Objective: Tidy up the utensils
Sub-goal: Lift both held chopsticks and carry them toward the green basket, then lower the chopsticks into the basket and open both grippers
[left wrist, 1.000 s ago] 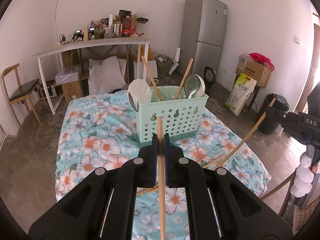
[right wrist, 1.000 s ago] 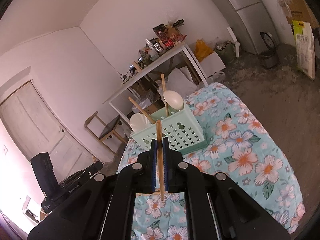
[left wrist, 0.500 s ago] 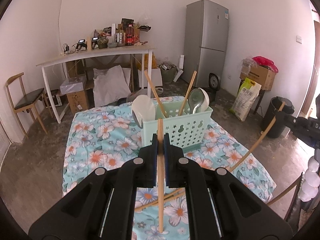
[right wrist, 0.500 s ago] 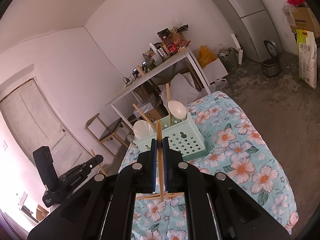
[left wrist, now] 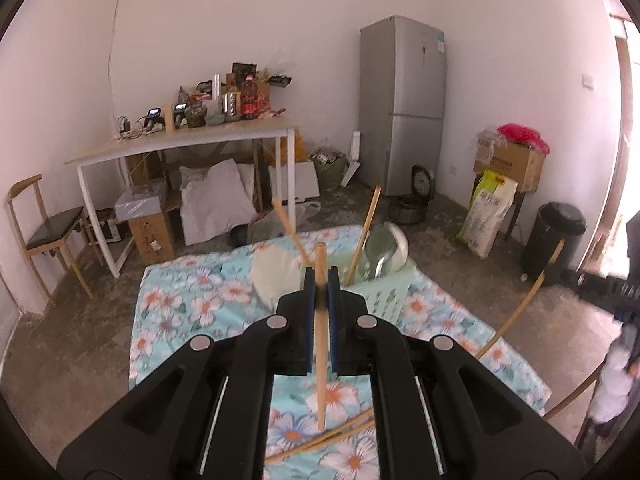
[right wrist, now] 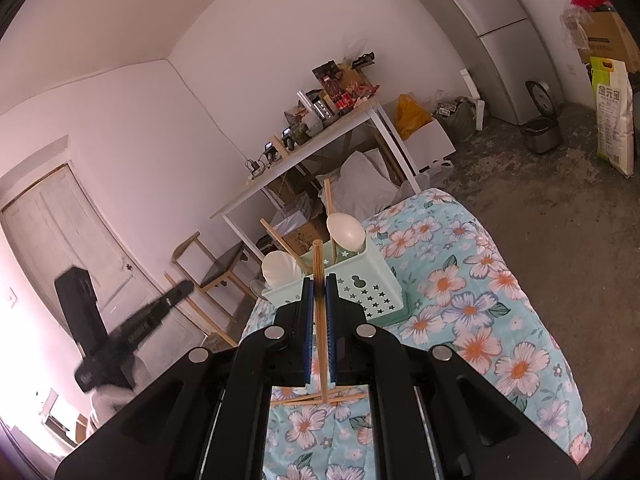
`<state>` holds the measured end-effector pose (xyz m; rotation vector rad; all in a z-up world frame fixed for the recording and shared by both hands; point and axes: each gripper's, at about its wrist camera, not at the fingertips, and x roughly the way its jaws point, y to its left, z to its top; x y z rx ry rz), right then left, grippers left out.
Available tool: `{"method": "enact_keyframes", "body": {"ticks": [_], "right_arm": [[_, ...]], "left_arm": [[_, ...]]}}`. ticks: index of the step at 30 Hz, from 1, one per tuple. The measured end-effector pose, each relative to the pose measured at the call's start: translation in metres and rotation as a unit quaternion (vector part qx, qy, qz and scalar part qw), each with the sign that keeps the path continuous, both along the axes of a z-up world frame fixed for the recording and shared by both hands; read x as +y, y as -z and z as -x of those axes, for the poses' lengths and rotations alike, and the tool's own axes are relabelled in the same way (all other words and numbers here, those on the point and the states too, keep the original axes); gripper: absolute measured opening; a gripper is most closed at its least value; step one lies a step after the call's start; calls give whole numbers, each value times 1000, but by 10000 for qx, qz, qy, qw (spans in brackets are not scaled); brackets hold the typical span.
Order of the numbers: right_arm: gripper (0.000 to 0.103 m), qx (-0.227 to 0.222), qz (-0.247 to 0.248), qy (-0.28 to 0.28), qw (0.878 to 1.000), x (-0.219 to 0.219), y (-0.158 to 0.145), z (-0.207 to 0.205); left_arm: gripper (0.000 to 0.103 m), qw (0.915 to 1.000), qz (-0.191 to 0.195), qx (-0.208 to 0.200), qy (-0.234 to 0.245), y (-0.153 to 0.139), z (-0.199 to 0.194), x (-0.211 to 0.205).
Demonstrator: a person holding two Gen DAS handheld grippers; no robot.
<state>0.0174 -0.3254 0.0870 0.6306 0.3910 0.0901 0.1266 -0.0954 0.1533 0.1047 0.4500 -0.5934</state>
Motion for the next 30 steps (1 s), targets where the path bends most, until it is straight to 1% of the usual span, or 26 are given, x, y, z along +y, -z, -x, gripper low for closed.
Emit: {"method": "enact_keyframes", "body": {"ticks": [1,4,6,10,12,13,15,18,20,24,27,30], "right_arm": [[6,-2,-7,2,10000,-1,0,0],[6,5,-53,10,10000,-5,2,-1],[6,13,-104,20,9999,-8,4,-3],[6,36,-222,20,9997,-13,8,-7],[6,52,-242,26,9997,-16,9,-8],[6,58,-242,27,9997,-17,10,-9],[6,67,-239,40,9997,-20,10,-9],[6,74,-243,68,9997,-24,9,-9],[6,83,-258,84,9996,-27,10,-9],[6,122,-289,81,9995,-30,11,-9],[6,138,-278,71,9995,-30,10,-9],[6,139,-263,62,9995,-30,10,-9]], "left_arm": [[5,10000,77,-12,19,-6,-4,1],[5,9988,463,-41,119,-29,-17,5],[5,9965,802,-148,199,-49,-27,8],[5,9891,1408,-361,248,-78,-43,13],[5,9825,1777,-497,258,-89,-53,13],[5,9799,1906,-536,248,-93,-58,11],[5,9773,2034,-559,181,-94,-68,4],[5,9784,1988,-560,38,-86,-85,-10],[5,9797,1929,-537,-56,-74,-95,-20],[5,9816,1871,-312,-213,-42,-114,-36],[5,9845,1715,-100,-359,-17,-129,-42],[6,9863,1604,141,-353,2,-136,-42]]}}
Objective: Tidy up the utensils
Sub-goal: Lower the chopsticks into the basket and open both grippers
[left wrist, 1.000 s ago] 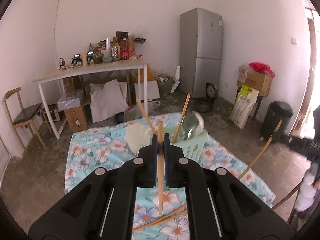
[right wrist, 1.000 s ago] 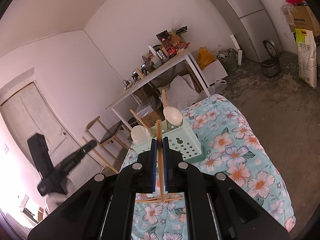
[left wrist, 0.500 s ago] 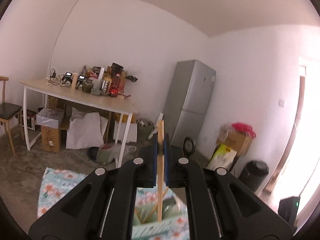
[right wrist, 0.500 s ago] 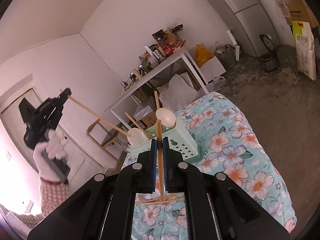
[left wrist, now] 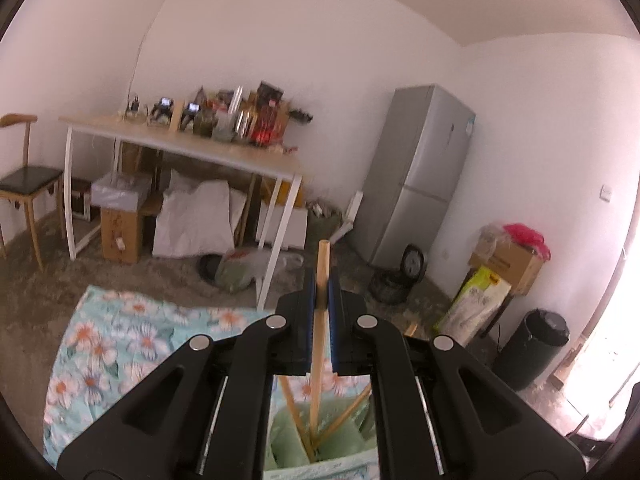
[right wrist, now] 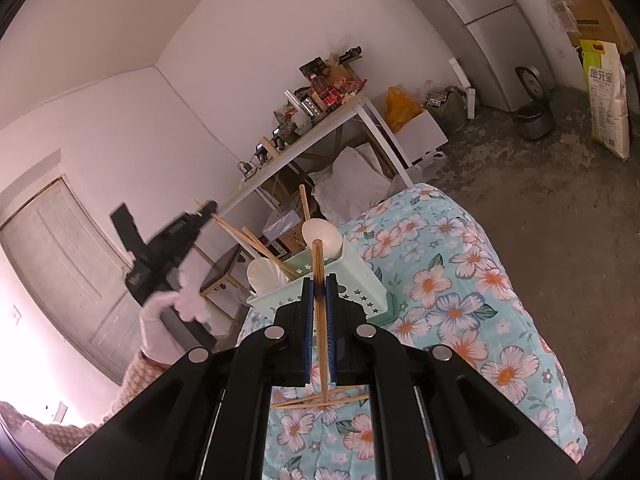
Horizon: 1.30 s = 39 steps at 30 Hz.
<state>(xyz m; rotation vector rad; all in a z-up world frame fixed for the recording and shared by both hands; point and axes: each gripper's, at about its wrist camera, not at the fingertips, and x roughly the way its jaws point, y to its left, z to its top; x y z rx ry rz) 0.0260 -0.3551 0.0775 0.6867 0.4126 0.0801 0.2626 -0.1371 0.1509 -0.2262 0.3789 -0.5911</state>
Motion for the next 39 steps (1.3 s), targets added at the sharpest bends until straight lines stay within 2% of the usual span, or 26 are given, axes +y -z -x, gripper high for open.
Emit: {"method": "enact_keyframes", "body": {"ticks": [2,4,7,12,19,22,26,29,35,39], "right_arm": [[6,1,-4,-1,10000,0,0,0],[6,-4,-2,-7,10000,1,0,1],[6,-47,64,-16,10000,4,-4,2],[6,-213,282,-43,9994,9,-23,-1],[6,-697,543,-255,9958,15,-71,-14],[6,-956,635,-337,9928,15,-97,-25],[6,-1144,773,-389,9897,18,-120,-45],[6,-1180,860,-426,9884,22,-131,-66],[6,-1130,1085,-440,9867,35,-140,-110],[6,-964,1328,-347,9858,45,-132,-141]], "left_arm": [[10,9999,-41,148,55,9,1,2],[31,9997,-30,225,43,13,4,8],[42,9998,5,198,-43,11,14,23],[54,9998,51,143,-122,6,39,50],[72,9996,-71,26,-262,11,85,92],[77,9990,-280,151,-314,26,102,108],[81,9939,-963,431,-328,63,123,118],[83,9893,-1225,627,-480,87,135,128],[83,9846,-1213,1052,-692,119,151,156],[83,9823,-1255,1143,-797,125,160,167]]}}
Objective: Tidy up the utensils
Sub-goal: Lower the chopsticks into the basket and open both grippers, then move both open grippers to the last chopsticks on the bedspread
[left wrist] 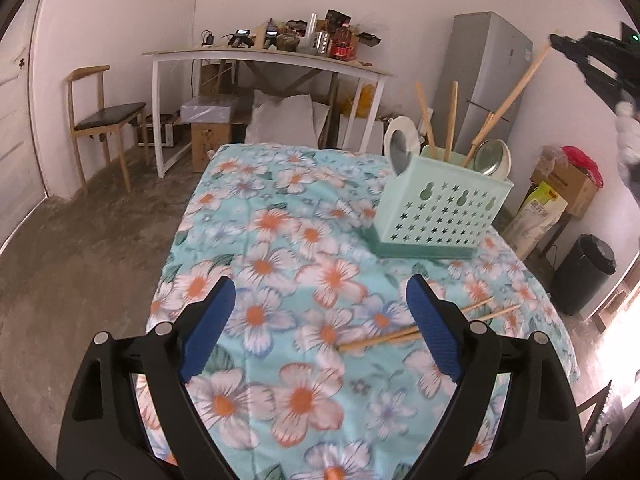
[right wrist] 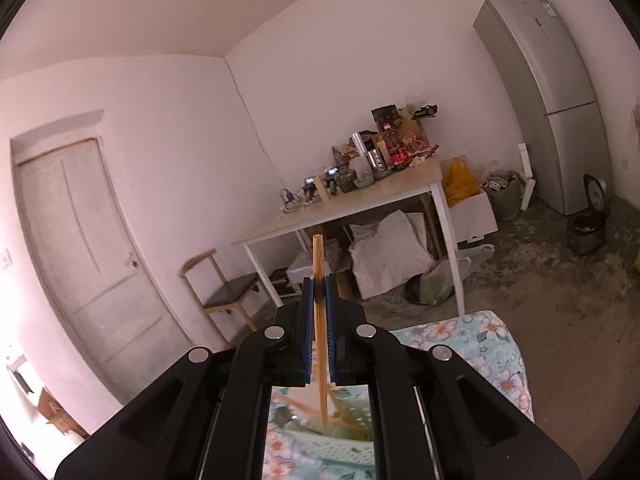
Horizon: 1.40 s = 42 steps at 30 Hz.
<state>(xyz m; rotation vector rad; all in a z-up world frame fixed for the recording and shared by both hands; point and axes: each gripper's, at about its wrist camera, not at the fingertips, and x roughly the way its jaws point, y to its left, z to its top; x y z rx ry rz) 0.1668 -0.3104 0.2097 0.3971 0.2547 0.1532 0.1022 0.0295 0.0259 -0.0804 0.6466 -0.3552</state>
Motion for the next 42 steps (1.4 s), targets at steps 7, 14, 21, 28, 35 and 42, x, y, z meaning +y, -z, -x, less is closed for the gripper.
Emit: {"method": "enact_keyframes", "body": {"ticks": [7,14,21,28,35,42], "right_arm": [[6,478,462,187,9976,18,34,-39],[13,1020,752,74,9919,31,58,-55],[29,515,588,284,9965,16,26,-25],[35,192,188,209,9994,2,15,31],[36,1430,-735,-88,9870,-5,107,66],[36,2864,-2534,94,9240,-7,253,94]], "left_arm": [[84,9998,-99,-113,-108,-3,6,7],[84,9999,-68,-82,-114,-1,7,8],[83,9999,-24,-93,-63,0,8,4],[84,9999,-55,-150,24,0,10,1],[83,9991,-147,-224,341,1,11,-12],[83,9969,-273,-96,732,11,7,-33]]}}
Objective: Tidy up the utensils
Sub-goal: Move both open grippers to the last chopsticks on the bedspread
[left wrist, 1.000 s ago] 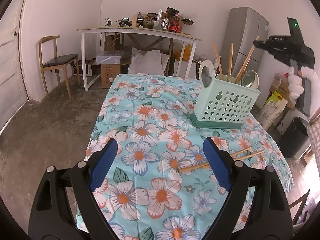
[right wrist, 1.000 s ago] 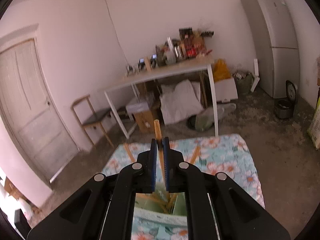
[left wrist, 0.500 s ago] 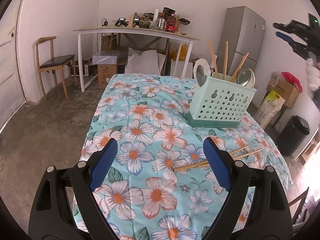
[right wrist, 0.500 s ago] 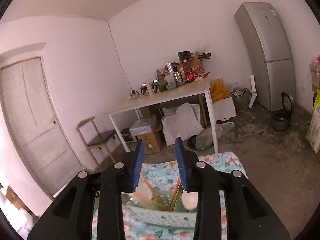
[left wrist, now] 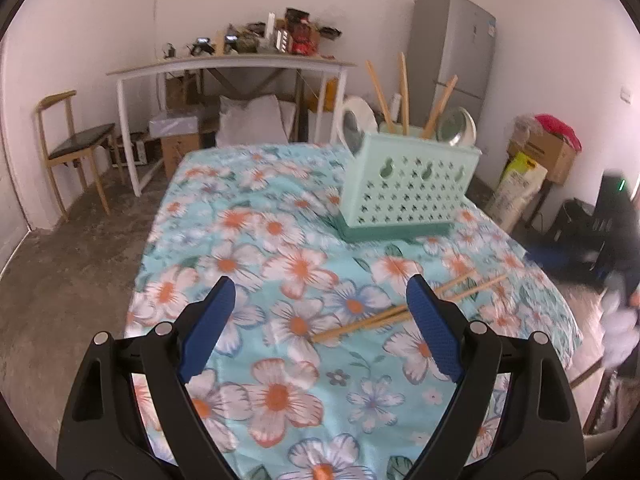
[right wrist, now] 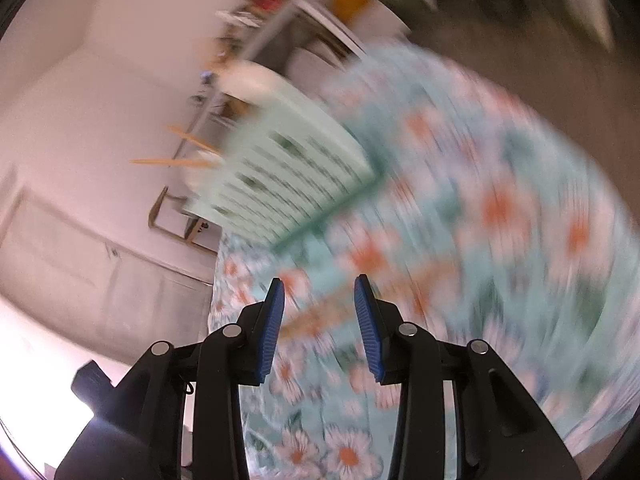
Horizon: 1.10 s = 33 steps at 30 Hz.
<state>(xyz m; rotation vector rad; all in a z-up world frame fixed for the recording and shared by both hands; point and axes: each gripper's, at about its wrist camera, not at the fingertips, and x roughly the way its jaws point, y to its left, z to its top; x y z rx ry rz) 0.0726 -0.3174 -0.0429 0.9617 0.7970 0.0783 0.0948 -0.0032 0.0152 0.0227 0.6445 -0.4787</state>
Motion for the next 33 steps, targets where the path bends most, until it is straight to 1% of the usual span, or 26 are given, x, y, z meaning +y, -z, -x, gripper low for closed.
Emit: {"method": "enact_keyframes", "body": {"ticks": [2,3,6,9,11,13,15,19,23,26,28,30,31,33], "right_arm": [[36,247,-457,188,9985,-2,30,8],[36,338,-595,274,9973,-5,39,10],[36,452,-891,502,9937,-14,53,10],[36,574,-961,682,9914,-19,63,4],[35,626,-1120,815,9884,-21,71,-1],[30,605,-1183,960,9865,-26,77,-9],[28,596,-1146,1091,9856,-27,79,-14],[14,670,-925,1290,9850,-28,76,-23],[14,714,-701,1444,9845,-27,71,-32],[14,762,-268,1376,9872,-25,64,-44],[14,802,73,1169,9899,-27,60,-48],[15,878,571,786,9914,-26,52,-59],[16,936,919,427,9904,-24,47,-67],[16,1055,1386,16,9847,-19,41,-71]], "left_arm": [[83,9999,-71,73,101,4,0,-5],[83,9998,-101,82,165,5,1,-8],[83,9996,-145,62,242,6,4,-11],[84,9997,-83,146,183,9,4,-9],[83,9997,-43,214,133,11,3,-6],[83,9997,-47,229,105,12,3,-4],[83,9997,-65,243,69,13,3,-1],[83,9996,-49,291,25,15,0,1],[83,9994,-67,325,57,16,0,1],[83,9995,-66,316,72,16,1,0],[83,9995,-64,305,67,15,2,0],[83,9995,-79,307,57,15,2,1],[83,9995,-86,308,51,14,2,1],[83,9995,-101,310,25,14,2,1]]}}
